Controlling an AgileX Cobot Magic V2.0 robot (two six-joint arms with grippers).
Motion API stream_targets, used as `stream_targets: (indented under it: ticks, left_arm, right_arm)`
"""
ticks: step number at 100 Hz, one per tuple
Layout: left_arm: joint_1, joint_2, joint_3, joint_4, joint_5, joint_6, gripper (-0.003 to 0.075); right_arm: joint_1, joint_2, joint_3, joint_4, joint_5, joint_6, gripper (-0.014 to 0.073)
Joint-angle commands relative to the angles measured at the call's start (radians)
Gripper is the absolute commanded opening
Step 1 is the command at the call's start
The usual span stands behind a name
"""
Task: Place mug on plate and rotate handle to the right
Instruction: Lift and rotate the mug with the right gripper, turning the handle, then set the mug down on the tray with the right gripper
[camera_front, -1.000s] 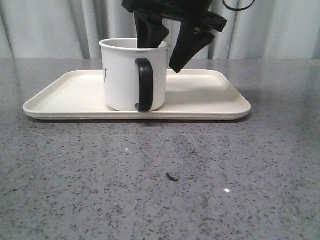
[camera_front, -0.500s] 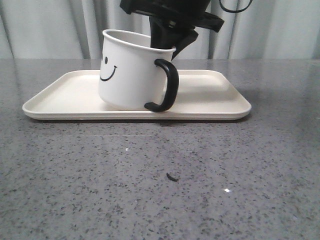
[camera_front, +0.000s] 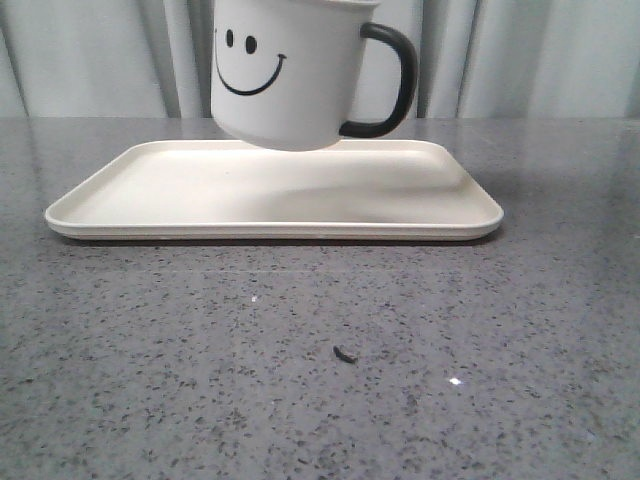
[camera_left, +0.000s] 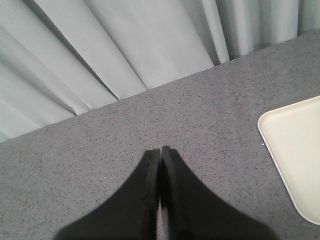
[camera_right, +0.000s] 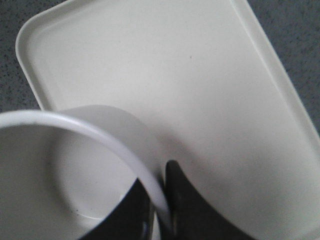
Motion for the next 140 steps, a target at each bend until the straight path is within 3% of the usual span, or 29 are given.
stream_targets:
  ticks: [1, 54, 78, 140]
  left_arm:
    - [-0.003, -0.009, -0.019, 0.011, -0.022, -0.011, -0.0019]
    - [-0.003, -0.009, -0.019, 0.011, -0.022, -0.011, -0.0019]
    - [-0.003, -0.009, -0.019, 0.011, -0.022, -0.011, -0.0019]
    - [-0.003, -0.009, -0.019, 0.011, -0.022, -0.011, -0.0019]
  right_arm:
    - [-0.002, -0.042, -0.056, -0.009, 0.044, -0.102, -0.0069]
    - [-0.002, 0.057, -0.078, -0.037, 0.101, -0.351, -0.0067]
    - [-0.002, 0.06, -0.078, 0.026, 0.101, -0.463, -0.0066]
    - [-0.001, 0.107, -0.078, 0.096, 0.098, -0.52, -0.0066]
